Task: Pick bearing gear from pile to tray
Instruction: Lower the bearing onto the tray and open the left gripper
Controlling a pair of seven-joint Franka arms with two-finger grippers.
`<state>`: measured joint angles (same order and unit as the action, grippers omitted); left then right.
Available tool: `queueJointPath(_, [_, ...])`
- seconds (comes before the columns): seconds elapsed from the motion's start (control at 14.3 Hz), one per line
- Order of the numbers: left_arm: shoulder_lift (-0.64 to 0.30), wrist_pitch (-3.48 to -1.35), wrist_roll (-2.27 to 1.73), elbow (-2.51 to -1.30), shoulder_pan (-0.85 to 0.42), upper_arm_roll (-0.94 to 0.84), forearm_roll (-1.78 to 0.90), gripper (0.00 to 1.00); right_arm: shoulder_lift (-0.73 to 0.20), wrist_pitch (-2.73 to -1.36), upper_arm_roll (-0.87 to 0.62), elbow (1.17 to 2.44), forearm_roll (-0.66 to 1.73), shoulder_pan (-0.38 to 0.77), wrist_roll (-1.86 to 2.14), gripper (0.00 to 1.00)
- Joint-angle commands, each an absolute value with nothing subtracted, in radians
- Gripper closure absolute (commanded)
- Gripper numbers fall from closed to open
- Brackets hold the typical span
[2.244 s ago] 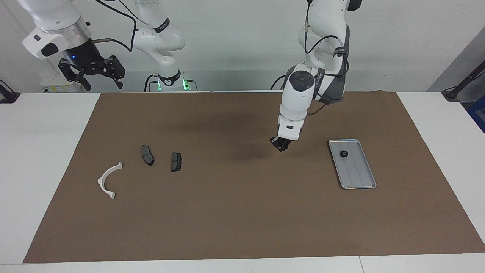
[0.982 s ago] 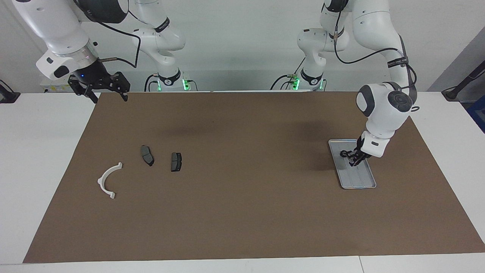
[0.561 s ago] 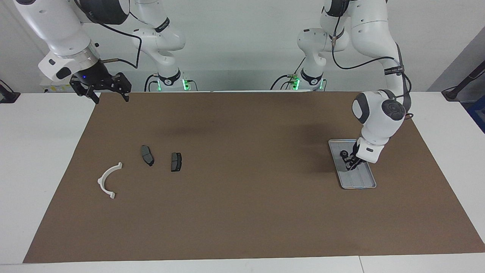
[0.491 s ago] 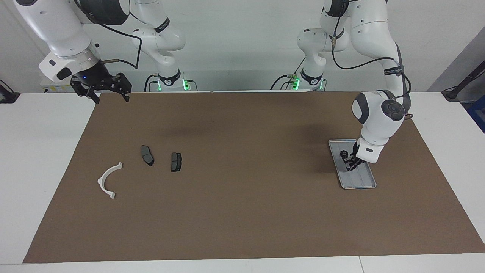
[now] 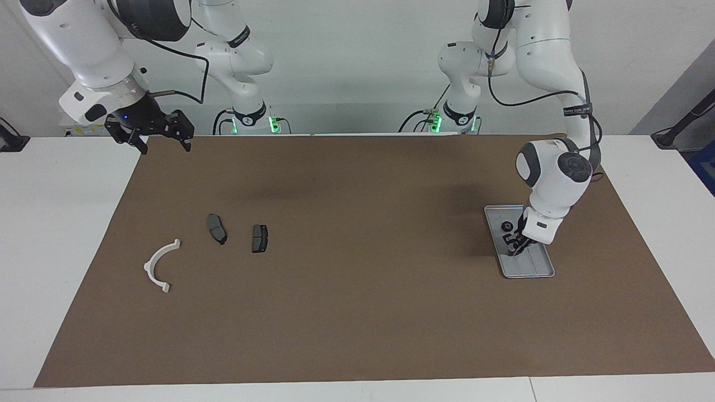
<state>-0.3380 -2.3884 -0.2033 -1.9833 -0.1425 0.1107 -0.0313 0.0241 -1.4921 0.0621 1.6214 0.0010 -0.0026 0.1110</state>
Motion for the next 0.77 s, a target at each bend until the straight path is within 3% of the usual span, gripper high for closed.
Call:
queueJointPath(0.0, [-0.342,-2.425,-0.192,-1.999,-0.133,0.104,-0.025,0.87,0.038,-1.502,0.066,1.641,-0.003,-0.009,0.092,0.0])
queueJointPath(0.07, [-0.342,-2.433,-0.192,-1.999,-0.133,0.106,-0.023,0.84,0.038,-1.502,0.067,1.641,-0.003,-0.011,0.092,0.0])
queueJointPath(0.21, [-0.342,-2.433,-0.193,-2.0,-0.135,0.106,-0.023,0.63,0.038,-1.499,0.067,1.641,-0.006,-0.012,0.091,0.0])
queueJointPath(0.28, [-0.342,-2.431,-0.192,-2.0,-0.133,0.106,-0.023,0.58,0.038,-1.499,0.067,1.64,-0.008,-0.023,0.091,0.0])
queueJointPath(0.42, [-0.342,-2.419,-0.189,-1.993,-0.132,0.106,-0.023,0.15,0.038,-1.499,0.067,1.64,-0.017,-0.029,0.092,0.0])
queueJointPath(0.49, [-0.342,-2.416,-0.184,-1.988,-0.13,0.106,-0.023,0.0,0.038,-1.499,0.067,1.64,-0.017,-0.028,0.091,0.0])
queueJointPath(0.7, [-0.322,-2.268,-0.18,-1.878,-0.105,0.107,-0.023,0.0,0.038,-1.499,0.067,1.638,-0.031,-0.028,0.078,0.0])
